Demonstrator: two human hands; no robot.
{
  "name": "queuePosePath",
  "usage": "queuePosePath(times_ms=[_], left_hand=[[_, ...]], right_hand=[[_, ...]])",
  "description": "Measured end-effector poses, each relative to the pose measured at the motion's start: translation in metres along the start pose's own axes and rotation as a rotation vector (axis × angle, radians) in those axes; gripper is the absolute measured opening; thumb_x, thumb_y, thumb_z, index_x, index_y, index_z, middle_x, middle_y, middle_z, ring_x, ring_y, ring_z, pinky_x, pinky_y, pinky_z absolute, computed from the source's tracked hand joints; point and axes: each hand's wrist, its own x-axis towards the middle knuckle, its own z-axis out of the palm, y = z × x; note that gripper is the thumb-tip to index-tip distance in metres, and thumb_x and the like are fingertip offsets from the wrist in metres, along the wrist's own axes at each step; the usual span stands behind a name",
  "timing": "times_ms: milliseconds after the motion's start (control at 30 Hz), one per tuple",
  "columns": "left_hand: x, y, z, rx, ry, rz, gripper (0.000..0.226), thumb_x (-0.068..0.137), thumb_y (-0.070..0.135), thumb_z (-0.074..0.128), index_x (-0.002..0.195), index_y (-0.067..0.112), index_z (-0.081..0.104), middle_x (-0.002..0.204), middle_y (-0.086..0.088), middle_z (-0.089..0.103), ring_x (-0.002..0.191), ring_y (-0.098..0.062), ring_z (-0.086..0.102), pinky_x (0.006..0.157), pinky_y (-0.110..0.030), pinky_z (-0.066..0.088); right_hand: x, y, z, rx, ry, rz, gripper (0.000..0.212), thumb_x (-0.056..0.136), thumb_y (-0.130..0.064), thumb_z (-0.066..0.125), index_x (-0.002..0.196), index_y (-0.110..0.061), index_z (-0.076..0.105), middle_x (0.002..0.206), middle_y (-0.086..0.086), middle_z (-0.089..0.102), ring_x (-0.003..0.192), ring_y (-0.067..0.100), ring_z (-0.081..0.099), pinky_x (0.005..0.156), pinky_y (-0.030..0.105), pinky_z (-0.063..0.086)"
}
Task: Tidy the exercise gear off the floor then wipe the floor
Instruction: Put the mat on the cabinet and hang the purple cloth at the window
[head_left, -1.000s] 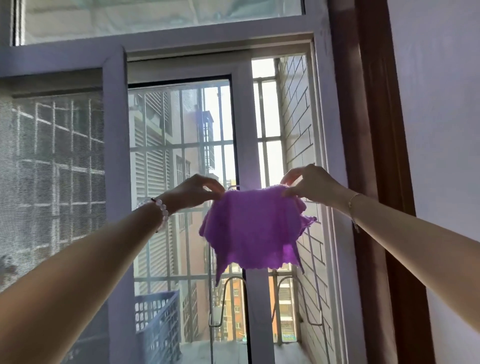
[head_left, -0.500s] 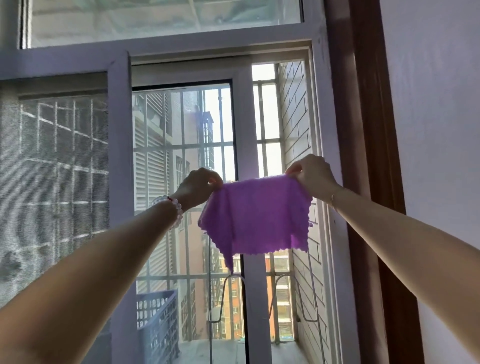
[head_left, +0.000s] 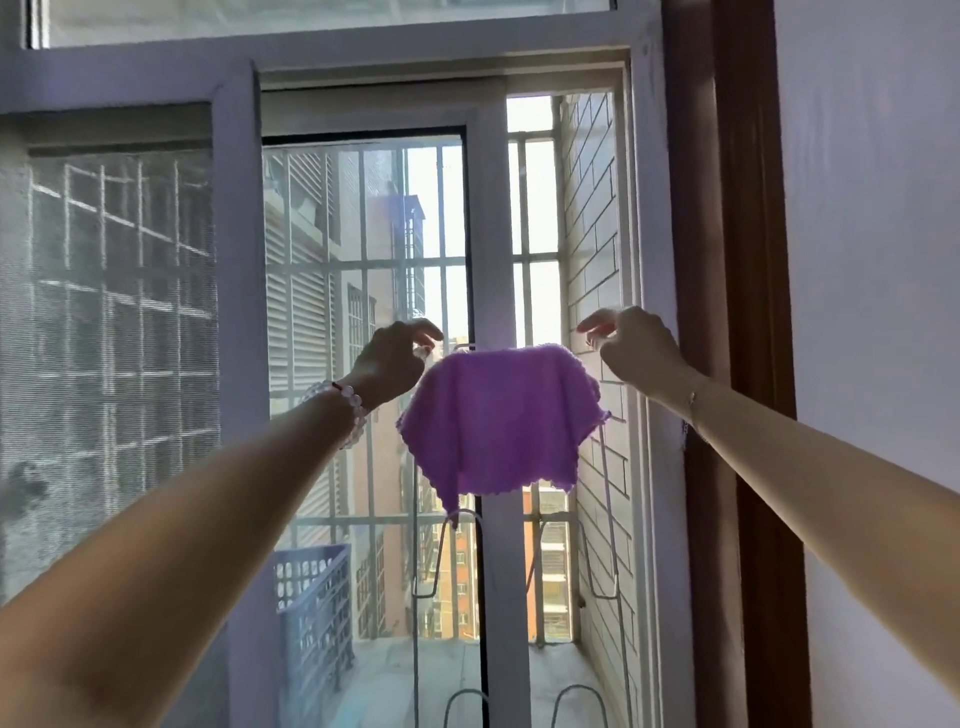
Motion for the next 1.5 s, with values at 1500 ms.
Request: queuePosePath(times_ms=[1500], left_hand=[[-0.355,0.120,-0.025,-1.529,-0.156,-0.827,0.011,0.093,0.012,0.051,0.084,0.015,0.058,0.070,0.001,0.060,0.073,-0.015,0.059,0.071,-0.029,0.050]], right_hand=[[-0.352,-0.153,-0.047,0.935,0.074,0.845,0.018,0.097,-0.021,0.049,0.087,-0.017,0.064,0.079,0.000,0.062,0.078,0.012,0.060,0.079,0.029,0.052]])
